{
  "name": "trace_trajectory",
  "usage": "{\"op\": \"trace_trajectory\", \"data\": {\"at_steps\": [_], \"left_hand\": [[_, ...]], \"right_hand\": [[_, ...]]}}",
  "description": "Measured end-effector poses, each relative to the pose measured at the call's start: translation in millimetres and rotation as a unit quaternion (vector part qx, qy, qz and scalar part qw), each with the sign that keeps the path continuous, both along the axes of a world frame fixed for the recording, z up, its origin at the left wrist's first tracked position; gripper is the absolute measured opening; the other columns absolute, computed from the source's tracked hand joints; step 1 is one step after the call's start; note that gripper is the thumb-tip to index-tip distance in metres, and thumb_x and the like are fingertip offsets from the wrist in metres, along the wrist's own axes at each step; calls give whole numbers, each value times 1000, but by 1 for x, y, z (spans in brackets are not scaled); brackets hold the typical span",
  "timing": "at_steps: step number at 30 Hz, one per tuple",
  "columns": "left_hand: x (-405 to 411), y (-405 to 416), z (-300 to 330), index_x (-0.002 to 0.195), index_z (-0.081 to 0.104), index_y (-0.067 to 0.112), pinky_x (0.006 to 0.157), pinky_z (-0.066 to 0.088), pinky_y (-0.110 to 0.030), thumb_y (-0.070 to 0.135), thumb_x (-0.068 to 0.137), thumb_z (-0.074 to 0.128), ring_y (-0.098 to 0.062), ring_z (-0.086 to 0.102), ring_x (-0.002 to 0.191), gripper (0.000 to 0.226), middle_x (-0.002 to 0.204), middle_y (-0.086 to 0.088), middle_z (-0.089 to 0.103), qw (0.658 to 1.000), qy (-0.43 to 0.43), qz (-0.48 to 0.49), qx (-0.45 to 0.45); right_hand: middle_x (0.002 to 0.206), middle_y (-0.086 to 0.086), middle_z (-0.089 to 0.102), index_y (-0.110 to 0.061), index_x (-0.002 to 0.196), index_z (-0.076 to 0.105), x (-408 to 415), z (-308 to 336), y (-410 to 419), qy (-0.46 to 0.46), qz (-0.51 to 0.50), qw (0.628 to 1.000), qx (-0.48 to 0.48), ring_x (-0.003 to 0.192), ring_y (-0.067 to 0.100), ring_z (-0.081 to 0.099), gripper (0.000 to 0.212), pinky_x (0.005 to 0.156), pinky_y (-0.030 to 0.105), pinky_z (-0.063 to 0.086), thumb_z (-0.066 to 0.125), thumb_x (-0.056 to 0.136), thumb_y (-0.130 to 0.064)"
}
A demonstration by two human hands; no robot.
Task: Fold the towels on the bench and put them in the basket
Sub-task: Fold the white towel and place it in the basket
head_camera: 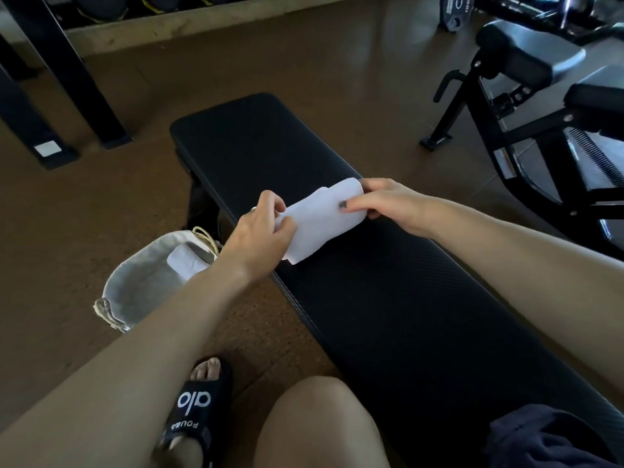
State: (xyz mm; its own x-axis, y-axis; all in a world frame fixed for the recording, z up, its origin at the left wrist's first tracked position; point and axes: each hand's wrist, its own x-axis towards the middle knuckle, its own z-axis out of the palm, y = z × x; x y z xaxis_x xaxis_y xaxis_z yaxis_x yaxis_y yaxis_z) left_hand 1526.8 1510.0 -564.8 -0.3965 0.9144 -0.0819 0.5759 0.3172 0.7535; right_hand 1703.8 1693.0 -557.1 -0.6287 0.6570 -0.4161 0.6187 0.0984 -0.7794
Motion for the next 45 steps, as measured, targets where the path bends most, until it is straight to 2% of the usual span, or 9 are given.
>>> {"op": "trace_trajectory", "data": {"at_steps": [9,12,16,21,28,31,36,41,45], "left_hand": [[-8,18,-20,109,47,13,72,45,-37,33,109,38,-24,56,91,22,90,-1,54,996,26,77,39],[-11,24,-24,106,45,14,74,56,-49,37,108,38,-33,62,84,24,93,-7,53,994,34,101,23],[-13,28,-25,112,49,6,76,43,-43,39,109,34,-39,60,97,36,106,-17,56,989,83,116,-47],[0,31,-12,144,35,5,85,36,-40,40,107,36,-44,48,121,51,136,-25,41,982,64,74,-160],[-5,6,-7,142,30,24,77,63,-43,69,97,35,-33,73,79,64,133,-17,47,963,-119,111,-216],[-5,-17,-11,149,22,29,81,63,-45,61,100,47,-27,68,99,64,141,-9,44,913,-343,132,-179],[-13,-44,-7,141,36,21,74,62,-38,45,100,60,-23,63,112,53,135,-3,50,872,-441,195,-83],[-38,-75,2,142,43,22,85,59,-43,50,98,58,-26,60,114,54,133,-6,52,922,-319,219,-25],[-78,-94,25,132,58,25,94,57,-49,58,81,67,-28,62,112,62,130,-5,59,934,-249,255,-5]], "right_hand": [[114,-6,71,-28,111,72,-25,-17,-13,-64,-79,993,57,106,15,67,58,102,42,51,59,75,-72],[115,-4,68,-25,117,69,-32,-13,-16,-84,-97,990,66,105,17,65,51,101,41,52,59,86,-64],[125,2,61,-19,126,62,-48,-7,-22,-135,-113,981,88,110,24,61,51,96,40,52,58,90,-54],[105,4,65,-10,105,64,-48,-5,-30,-99,-174,979,39,91,22,68,34,83,35,58,67,87,-38],[124,6,63,-8,136,55,-38,3,-54,-15,-236,968,-85,105,27,67,85,97,45,56,80,60,-36],[128,8,62,-10,142,51,-39,-1,-69,22,-253,960,-121,106,29,67,101,98,46,56,83,49,-35],[128,9,63,-10,143,50,-43,-4,-100,80,-257,948,-172,109,30,67,113,100,47,54,87,39,-36],[135,11,60,-18,139,54,-50,27,-138,112,-184,941,-259,116,29,65,63,99,45,57,77,80,-18],[123,12,63,-17,124,59,-64,42,-157,123,-145,936,-297,111,28,65,38,89,37,58,70,88,-9]]}}
